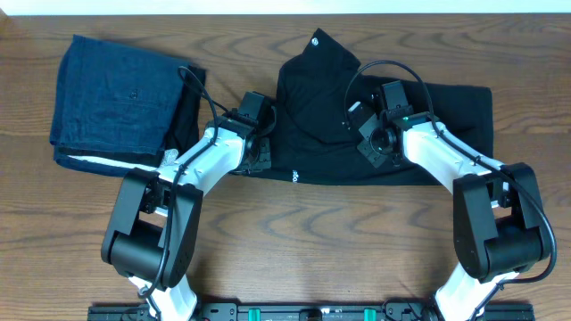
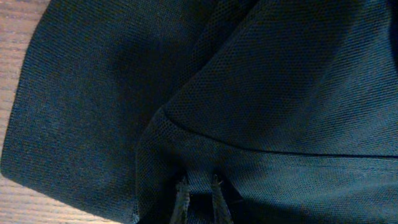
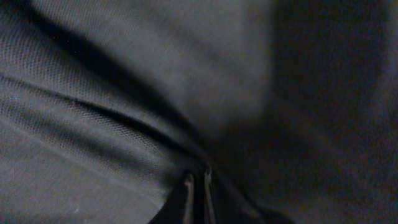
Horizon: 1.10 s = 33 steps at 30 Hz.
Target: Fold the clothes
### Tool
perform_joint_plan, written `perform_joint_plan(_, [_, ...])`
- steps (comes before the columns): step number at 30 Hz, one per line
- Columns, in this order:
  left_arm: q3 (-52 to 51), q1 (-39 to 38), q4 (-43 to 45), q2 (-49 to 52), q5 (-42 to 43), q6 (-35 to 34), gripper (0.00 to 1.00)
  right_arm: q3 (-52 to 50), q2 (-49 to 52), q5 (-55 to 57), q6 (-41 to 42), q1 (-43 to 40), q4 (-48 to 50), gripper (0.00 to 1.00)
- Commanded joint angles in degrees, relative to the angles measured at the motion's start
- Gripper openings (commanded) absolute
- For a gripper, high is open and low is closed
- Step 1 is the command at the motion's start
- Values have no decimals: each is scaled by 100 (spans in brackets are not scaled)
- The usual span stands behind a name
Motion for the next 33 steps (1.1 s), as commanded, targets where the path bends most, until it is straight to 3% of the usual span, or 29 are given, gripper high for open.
perform_joint_plan(1, [-42,31,-20,44,-2,55,17,-20,52,103,-70,4,50,15])
perform_joint_plan(3, [-42,31,-20,44,-2,57,17,-20,52,101,-70,-15,55,25])
perform_joint_plan(6, [-42,31,-17,44,-2,57,17,-20,63,103,-70,-57,72,30])
perform_joint_plan(18, [-42,31,-17,44,-2,57,17,334,-286,98,688,-286,455,29])
perform_joint_plan(24, [-42,31,-20,44,-2,57,17,442,-920,90,695,-291,-636,27])
perform_joint_plan(29, [-42,31,0,44,-2,55,17,435,-1237,79,634,-291,-1814,31])
perform_joint_plan(33, [-42,31,4,44,-2,55,17,229,-1088,81,358,-291,-1980,34])
